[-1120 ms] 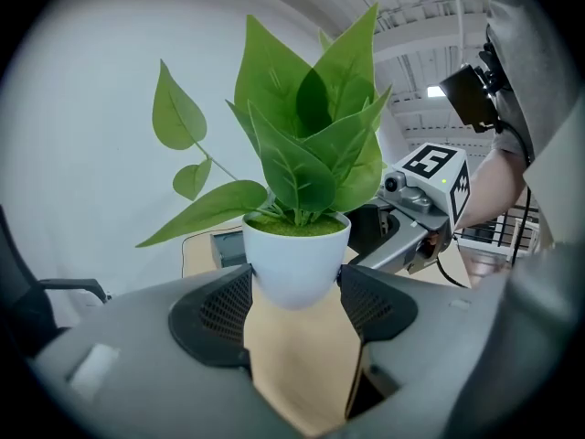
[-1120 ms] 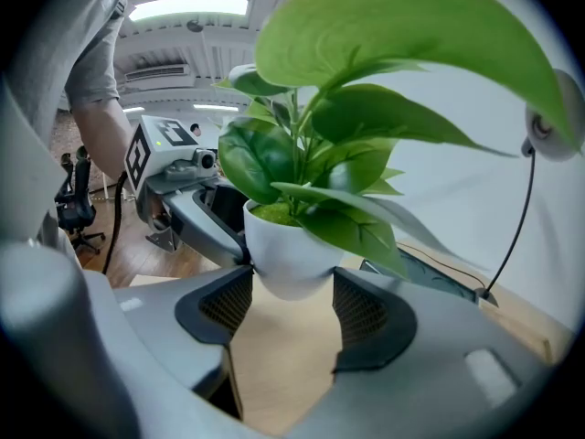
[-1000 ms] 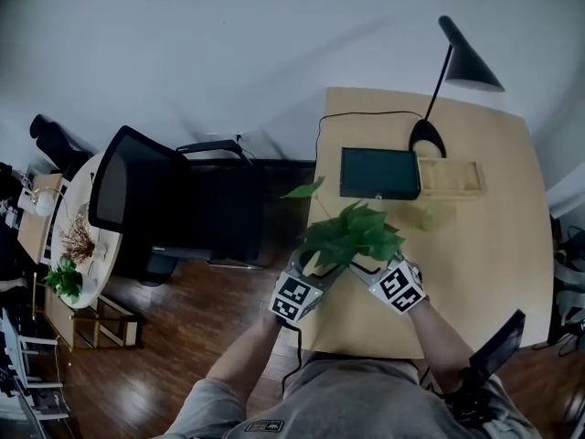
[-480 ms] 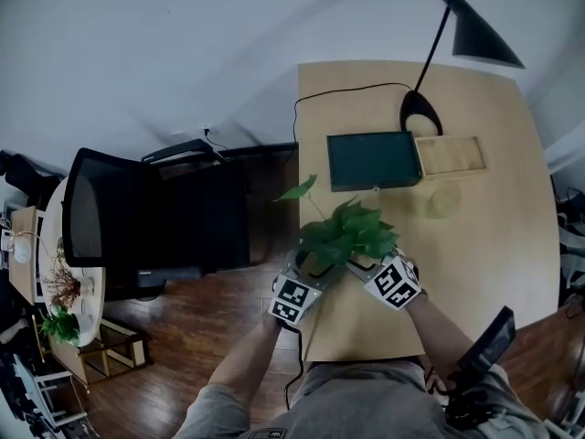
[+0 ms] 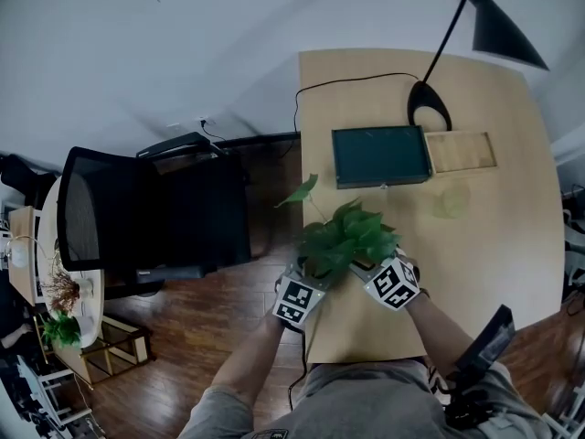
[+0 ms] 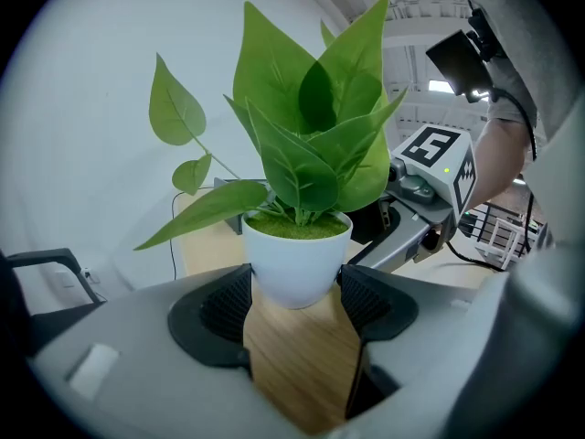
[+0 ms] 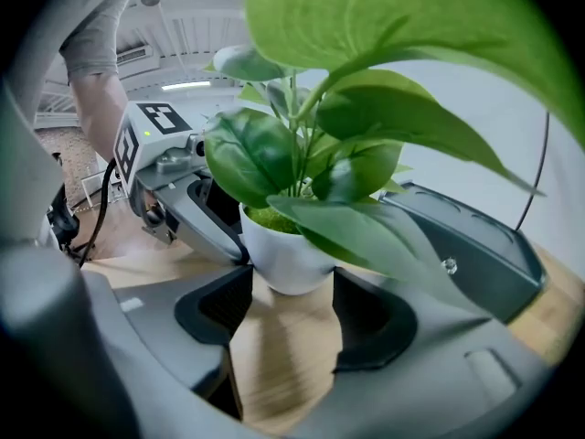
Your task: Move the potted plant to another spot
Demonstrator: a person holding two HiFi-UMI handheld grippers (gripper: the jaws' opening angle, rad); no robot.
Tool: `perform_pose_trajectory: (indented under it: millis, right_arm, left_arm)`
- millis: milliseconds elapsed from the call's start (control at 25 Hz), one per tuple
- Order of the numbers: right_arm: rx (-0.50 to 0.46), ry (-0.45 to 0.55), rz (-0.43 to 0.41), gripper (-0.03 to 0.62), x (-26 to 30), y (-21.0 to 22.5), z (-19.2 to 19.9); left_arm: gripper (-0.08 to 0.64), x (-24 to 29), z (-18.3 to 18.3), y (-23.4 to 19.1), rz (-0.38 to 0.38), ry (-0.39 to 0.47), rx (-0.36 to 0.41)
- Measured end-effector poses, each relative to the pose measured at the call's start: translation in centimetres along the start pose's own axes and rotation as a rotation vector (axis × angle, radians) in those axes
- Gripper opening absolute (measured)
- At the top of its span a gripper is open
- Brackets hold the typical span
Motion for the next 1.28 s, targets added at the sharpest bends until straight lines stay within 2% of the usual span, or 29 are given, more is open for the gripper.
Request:
perform_pose_trajectory:
  millis: [360,840,1120,1280]
  right_arm:
    - [-0.033,-0.02,0.021,0.288,0.2,0.1,0.3]
    - [-0.007,-0.009,0.054,0.298,-2.8,-0.1,0.9]
    - [0.005,0.051,0.042,0.293,-7.9,-2.1,1.1]
    - [0.002,0.102,0.02,0.271,-11.9,-3.9,1.6]
  left_arm:
    - [0.302,0.1,0.1,0.0,-0.009,-0.018,0.02]
    - [0.298,-2.1,0.7,0.9,-0.079,-0.016,-0.003]
    - [0.264,-4.8,0.4,5.3,-0.132,0.011,-0.051]
    - [0.23,-6.0,-1.3,9.7,-0.158,0.077,-0.089]
Point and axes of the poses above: the fingertips, and each gripper's own axes: x forward along the fingers, y to its right, z out of its underside, the point moved 3 cm from there along -x, backward along the fingers, and after that the axes turned 1 degree about y, right-handed, at the moved point
